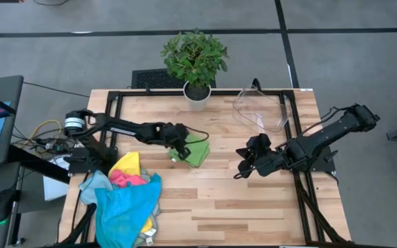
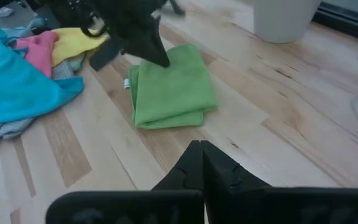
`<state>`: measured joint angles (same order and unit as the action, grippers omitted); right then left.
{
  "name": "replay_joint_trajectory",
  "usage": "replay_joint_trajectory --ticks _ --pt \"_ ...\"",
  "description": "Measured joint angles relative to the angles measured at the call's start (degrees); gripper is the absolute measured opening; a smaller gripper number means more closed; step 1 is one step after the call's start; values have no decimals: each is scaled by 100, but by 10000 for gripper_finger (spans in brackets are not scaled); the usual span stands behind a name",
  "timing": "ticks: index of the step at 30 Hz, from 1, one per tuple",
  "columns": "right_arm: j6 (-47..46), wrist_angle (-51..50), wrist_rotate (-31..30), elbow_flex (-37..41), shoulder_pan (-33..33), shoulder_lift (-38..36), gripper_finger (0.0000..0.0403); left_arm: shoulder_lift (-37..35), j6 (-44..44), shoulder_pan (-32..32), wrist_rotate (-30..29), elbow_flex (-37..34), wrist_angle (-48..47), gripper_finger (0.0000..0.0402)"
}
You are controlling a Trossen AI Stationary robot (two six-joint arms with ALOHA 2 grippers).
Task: Fold microfiber towels
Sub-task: Fold the green microfiber towel, then fold the blue microfiber towel
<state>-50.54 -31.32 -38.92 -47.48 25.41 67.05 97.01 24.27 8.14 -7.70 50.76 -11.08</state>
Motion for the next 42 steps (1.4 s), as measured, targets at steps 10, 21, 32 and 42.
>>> replay_joint_trajectory --ticks 10,21,32,42 --pt "5 -84 -4 0 -2 0 21 228 535 363 -532 123 -1089 0" --pt "299 -169 -13 0 -157 0 28 -222 604 1515 -1256 84 -2490 0" --pt "361 -169 0 0 -219 0 25 -1358 -182 2716 -780 12 -2493 0" --pt "358 -126 145 0 -169 1 19 -3445 -533 2175 1958 15 -3937 0"
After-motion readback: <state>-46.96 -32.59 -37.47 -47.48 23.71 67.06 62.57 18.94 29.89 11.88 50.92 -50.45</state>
